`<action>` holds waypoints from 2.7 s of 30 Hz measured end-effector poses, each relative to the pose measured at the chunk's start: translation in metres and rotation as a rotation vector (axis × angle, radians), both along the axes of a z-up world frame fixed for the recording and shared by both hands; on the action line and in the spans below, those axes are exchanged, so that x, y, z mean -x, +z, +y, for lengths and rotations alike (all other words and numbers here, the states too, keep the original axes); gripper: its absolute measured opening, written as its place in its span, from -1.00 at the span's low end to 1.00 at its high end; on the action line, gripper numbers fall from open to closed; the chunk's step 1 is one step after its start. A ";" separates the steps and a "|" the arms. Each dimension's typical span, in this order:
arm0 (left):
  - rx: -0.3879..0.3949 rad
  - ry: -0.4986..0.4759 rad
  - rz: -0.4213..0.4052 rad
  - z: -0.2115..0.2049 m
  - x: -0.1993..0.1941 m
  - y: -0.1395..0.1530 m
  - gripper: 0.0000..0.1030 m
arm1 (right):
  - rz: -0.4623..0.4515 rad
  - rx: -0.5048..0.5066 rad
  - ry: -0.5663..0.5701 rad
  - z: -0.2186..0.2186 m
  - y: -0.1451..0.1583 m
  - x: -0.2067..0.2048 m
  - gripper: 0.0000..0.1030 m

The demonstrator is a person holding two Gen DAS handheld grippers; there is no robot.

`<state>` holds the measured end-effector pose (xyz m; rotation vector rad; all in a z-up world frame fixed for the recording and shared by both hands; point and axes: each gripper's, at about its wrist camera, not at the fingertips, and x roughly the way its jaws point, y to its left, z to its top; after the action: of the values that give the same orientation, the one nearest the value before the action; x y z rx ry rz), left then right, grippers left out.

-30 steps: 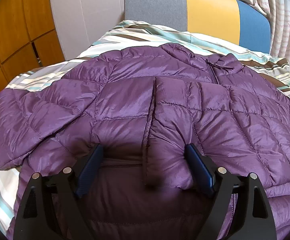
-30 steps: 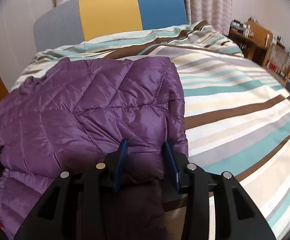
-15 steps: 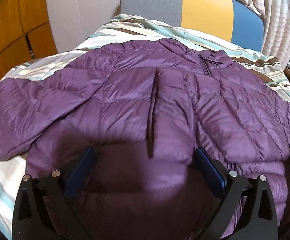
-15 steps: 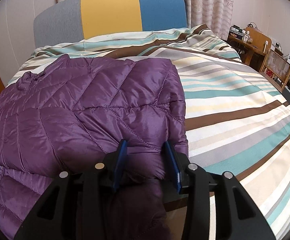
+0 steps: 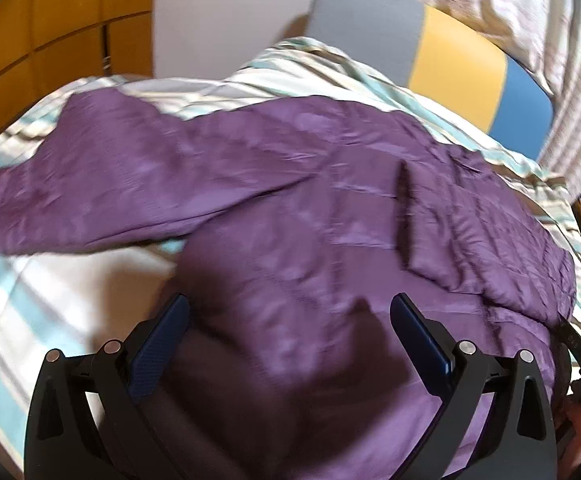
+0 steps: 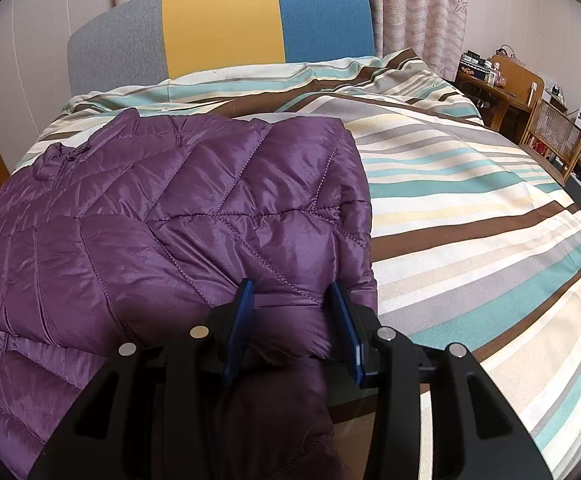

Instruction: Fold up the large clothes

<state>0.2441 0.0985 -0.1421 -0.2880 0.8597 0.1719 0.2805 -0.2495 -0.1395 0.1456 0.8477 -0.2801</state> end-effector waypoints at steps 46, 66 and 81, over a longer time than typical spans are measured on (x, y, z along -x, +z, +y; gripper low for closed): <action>0.520 0.850 -0.184 0.313 0.089 -0.035 -0.63 | -0.001 0.003 0.005 0.002 0.000 -0.003 -0.19; -0.067 0.515 -0.447 0.165 0.061 0.087 -0.78 | -0.009 -0.014 0.008 0.000 -0.001 -0.001 -0.18; -0.178 0.125 -0.445 0.021 0.009 0.093 -0.78 | -0.011 -0.019 0.010 -0.001 0.000 -0.001 -0.17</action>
<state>0.2352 0.1191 -0.0486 -0.2021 0.3826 0.2862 0.2811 -0.2505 -0.1396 0.1606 0.8400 -0.2621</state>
